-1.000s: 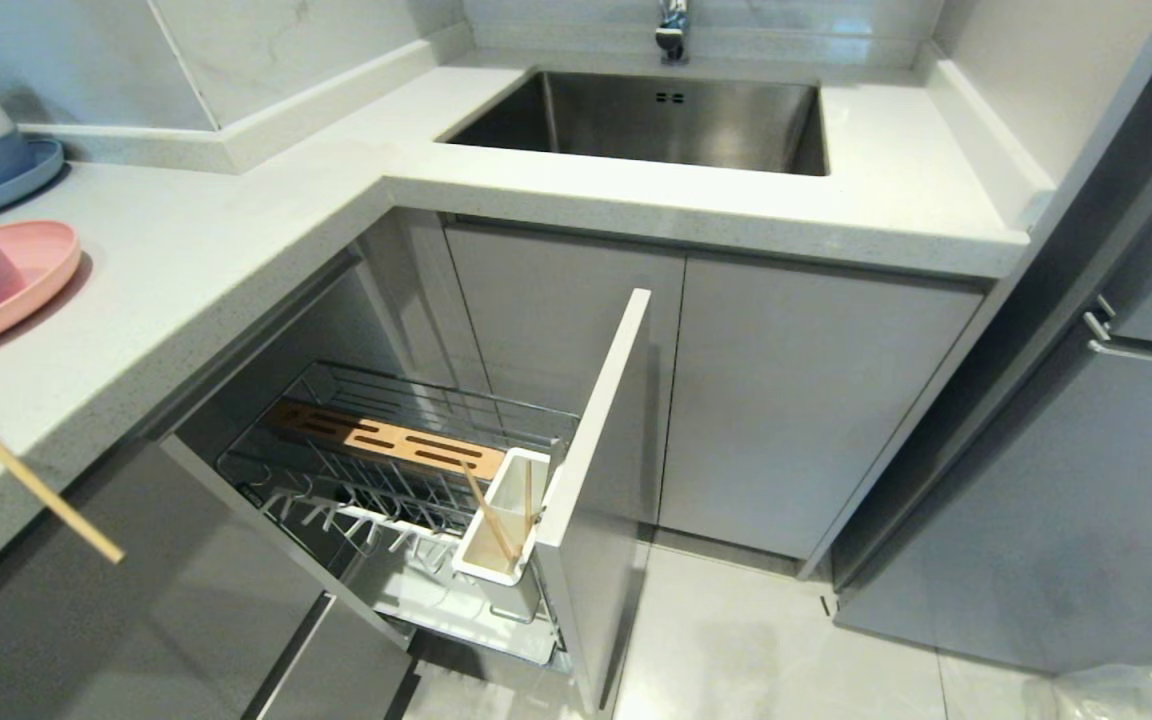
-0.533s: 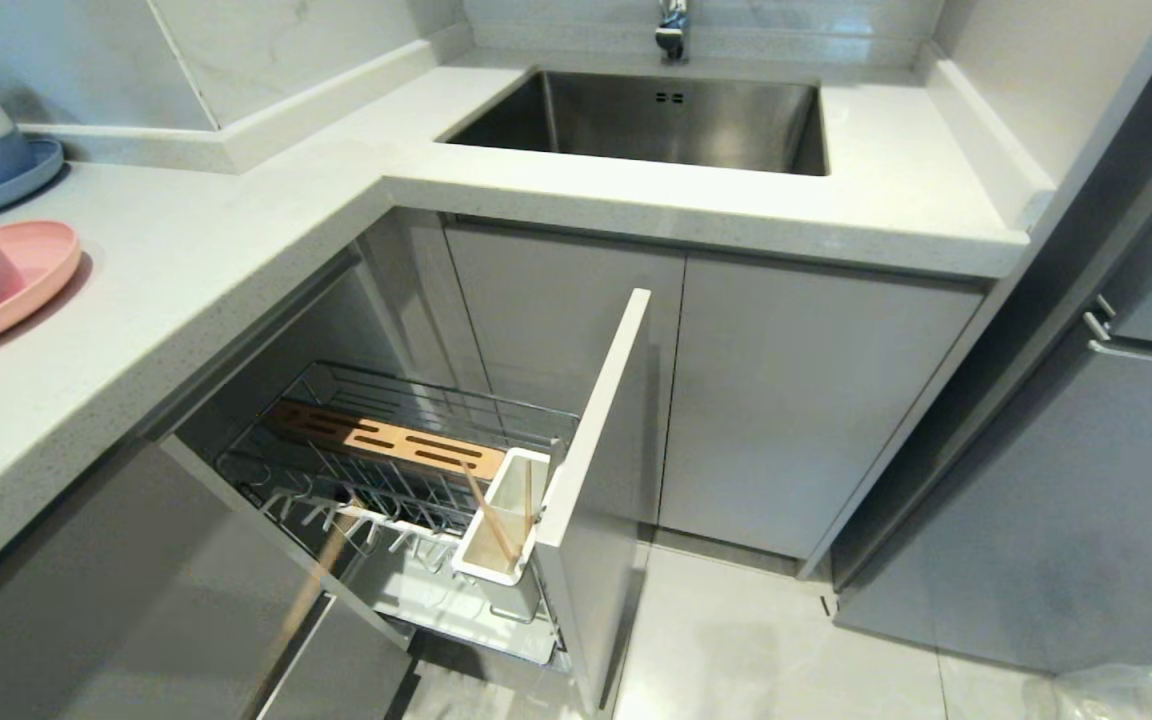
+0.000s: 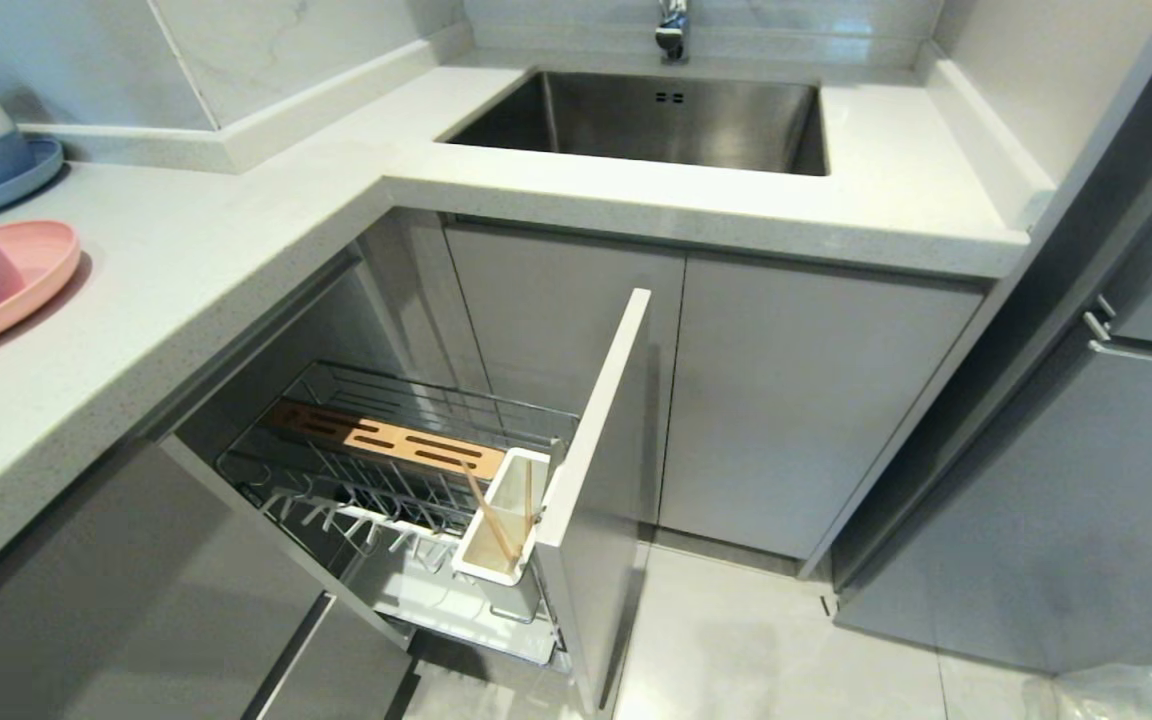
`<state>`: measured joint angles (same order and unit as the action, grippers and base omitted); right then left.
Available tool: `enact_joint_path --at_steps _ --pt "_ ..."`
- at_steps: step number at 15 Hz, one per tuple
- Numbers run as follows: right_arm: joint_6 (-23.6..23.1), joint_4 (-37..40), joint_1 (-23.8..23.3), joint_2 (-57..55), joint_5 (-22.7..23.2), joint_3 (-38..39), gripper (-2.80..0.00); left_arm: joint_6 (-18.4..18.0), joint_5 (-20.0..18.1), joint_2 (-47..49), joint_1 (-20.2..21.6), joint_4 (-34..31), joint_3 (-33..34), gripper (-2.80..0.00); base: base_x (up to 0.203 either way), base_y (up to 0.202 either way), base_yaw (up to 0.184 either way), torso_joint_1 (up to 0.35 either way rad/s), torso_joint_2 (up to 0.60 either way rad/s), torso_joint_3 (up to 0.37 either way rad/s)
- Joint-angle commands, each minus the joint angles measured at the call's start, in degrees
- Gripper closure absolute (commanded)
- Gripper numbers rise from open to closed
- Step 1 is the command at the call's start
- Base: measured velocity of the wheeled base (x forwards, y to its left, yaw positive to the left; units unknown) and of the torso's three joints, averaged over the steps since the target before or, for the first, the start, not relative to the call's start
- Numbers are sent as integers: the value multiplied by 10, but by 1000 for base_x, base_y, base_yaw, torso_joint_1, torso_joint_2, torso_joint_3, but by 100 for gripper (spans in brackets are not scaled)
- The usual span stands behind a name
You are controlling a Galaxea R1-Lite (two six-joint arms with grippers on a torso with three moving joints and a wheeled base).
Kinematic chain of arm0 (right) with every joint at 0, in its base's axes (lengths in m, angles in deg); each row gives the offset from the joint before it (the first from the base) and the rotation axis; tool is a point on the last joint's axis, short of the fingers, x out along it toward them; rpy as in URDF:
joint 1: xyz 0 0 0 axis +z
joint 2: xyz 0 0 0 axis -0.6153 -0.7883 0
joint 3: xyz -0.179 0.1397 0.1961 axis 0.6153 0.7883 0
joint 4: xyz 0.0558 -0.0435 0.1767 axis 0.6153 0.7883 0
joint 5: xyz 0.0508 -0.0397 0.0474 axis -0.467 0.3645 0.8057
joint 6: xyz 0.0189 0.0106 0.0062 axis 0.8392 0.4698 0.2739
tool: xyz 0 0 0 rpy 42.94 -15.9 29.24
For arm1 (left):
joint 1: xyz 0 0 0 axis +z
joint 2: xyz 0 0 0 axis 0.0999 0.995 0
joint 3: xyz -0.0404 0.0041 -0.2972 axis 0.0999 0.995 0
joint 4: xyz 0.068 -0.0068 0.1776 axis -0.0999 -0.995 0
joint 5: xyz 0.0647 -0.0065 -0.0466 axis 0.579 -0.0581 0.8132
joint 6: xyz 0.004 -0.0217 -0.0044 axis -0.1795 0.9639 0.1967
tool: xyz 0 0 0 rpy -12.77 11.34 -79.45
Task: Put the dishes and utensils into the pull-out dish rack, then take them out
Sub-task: Close the cupboard
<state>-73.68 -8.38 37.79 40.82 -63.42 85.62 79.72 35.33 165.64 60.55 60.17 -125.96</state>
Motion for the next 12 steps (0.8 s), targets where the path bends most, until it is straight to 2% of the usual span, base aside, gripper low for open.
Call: enact_joint_path --at_steps 1,7,9,12 --pt "0 0 0 0 0 1 0 -5 4 -19 0 -2 0 0 0 0 0 0 0 0" --pt "0 0 0 0 0 1 0 -54 43 -109 -9 6 -9 0 0 0 0 0 0 0" --pt "0 0 0 0 0 1 0 -78 77 -142 -43 11 -9 0 0 0 0 0 0 0" --pt "0 0 0 0 0 1 0 -124 153 -180 -129 10 -9 0 0 0 0 0 0 0"
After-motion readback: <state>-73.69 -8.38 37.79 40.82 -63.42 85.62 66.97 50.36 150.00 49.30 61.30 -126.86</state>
